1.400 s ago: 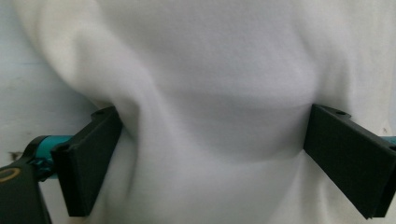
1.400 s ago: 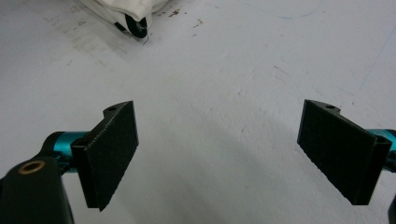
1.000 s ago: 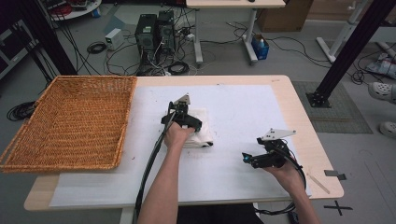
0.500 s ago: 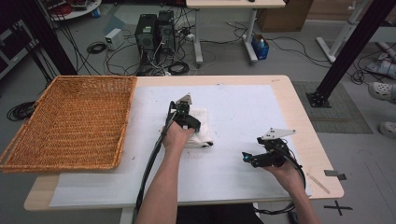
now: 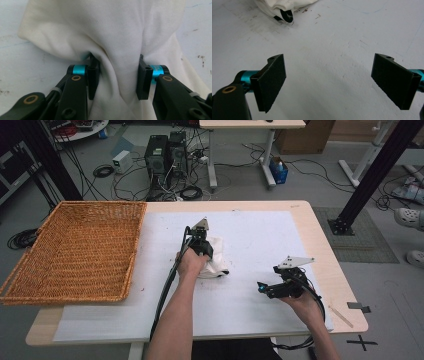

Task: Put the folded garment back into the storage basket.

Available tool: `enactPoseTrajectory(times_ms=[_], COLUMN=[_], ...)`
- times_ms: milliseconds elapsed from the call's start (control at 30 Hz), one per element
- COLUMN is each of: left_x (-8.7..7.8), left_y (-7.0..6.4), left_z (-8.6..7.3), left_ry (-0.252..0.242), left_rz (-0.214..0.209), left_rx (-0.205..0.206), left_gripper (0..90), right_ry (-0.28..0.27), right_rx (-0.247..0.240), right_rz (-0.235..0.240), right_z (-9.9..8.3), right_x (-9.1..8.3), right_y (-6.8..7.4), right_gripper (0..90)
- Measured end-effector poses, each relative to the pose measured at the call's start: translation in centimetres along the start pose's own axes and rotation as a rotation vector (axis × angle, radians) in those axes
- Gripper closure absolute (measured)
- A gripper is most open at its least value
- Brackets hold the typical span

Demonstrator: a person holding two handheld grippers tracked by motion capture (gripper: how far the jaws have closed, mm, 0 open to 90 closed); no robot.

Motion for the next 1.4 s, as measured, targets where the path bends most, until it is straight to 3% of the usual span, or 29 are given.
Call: enactPoseTrajectory(times_ms=[300, 433, 600, 767, 833, 1067, 1400], left_x=[-1.2, -2.9, -5.6, -8.1, -9.0, -12.7, -16.4], left_y=[0.5, 0.8, 0.9, 1.3, 1.5, 3.9, 8.5], left_z=[0.1, 0.3, 1.1, 1.8, 2.0, 2.0, 0.2], left_ry=[-0.009, -0.03, -0.05, -0.056, -0.058, -0.099, -0.134], left_rz=[-0.053, -0.076, -0.079, -0.103, -0.094, -0.1, -0.091], left_rx=[-0.023, -0.023, 0.014, 0.015, 0.015, -0.009, -0.078], left_gripper=[65.5, 65.6, 65.5, 65.5, 65.5, 65.3, 65.2], right_ry=[0.009, 0.011, 0.008, 0.016, 0.021, 0.03, 0.054], right_rx=[0.006, 0.004, 0.004, 0.005, 0.006, 0.006, 0.001], right_rz=[-0.001, -0.003, 0.0, -0.004, -0.005, -0.008, -0.009], right_z=[-0.3, -0.3, -0.2, -0.3, -0.3, -0.3, -0.1], right_x=[-0.1, -0.1, -0.3, -0.2, -0.1, 0.0, 0.4], right_y=[0.0, -0.1, -0.2, -0.3, -0.4, -0.5, -0.5], right_gripper=[12.2, 12.2, 12.2, 12.2, 12.2, 12.2, 12.2])
Point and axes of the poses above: each handheld gripper's, and its own axes: x roughly forward along the jaws, z roughly out of its top, y roughly to its left, the point moved 1 cm from there along x, roughly forward along the jaws, and after that the axes turned 15 degrees about x, right-handed, at the moved point
